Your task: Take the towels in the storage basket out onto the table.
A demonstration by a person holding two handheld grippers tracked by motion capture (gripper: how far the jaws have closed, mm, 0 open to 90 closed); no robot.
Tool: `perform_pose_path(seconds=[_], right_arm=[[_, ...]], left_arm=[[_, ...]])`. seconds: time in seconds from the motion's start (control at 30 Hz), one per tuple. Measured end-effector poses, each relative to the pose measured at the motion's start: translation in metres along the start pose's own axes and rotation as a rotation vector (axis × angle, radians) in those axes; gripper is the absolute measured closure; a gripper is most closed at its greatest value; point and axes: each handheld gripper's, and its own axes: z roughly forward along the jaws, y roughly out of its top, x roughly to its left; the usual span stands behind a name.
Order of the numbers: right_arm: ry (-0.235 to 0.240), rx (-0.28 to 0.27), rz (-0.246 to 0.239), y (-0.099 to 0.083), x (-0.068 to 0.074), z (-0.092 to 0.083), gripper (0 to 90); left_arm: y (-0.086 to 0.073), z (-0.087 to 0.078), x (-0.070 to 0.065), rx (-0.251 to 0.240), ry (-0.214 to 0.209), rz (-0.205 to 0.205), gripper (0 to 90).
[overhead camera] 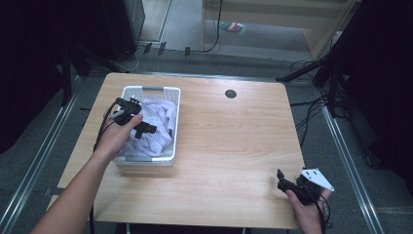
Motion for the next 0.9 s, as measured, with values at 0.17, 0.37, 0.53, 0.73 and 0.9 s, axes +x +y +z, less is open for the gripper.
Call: perform_pose_path(seconds=[0.17, 0.37, 0.53, 0.73, 0.9], right_arm=[[0.001, 0.0, -0.001, 0.0, 0.0, 0.0, 10.0], [0.001, 0.005, -0.001, 0.0, 0.0, 0.0, 10.0], [0.002, 0.007, -0.001, 0.0, 0.0, 0.0, 10.1], [0.002, 0.008, -0.002, 0.0, 0.0, 0.001, 10.2], [0.003, 0.008, -0.011, 0.0, 0.0, 0.001, 10.3]], left_arm=[[0.002, 0.01, 0.001, 0.043, -0.024, -0.001, 0.0], [0.004, 0.02, -0.001, 0.095, -0.049, 0.002, 0.0], [0.003, 0.038, -0.002, 0.18, -0.037, 0.014, 0.0], [-0.001, 0.051, -0.003, 0.2, -0.05, 0.011, 0.0], [0.0, 0.053, -0.003, 0.218, -0.055, 0.014, 0.0]])
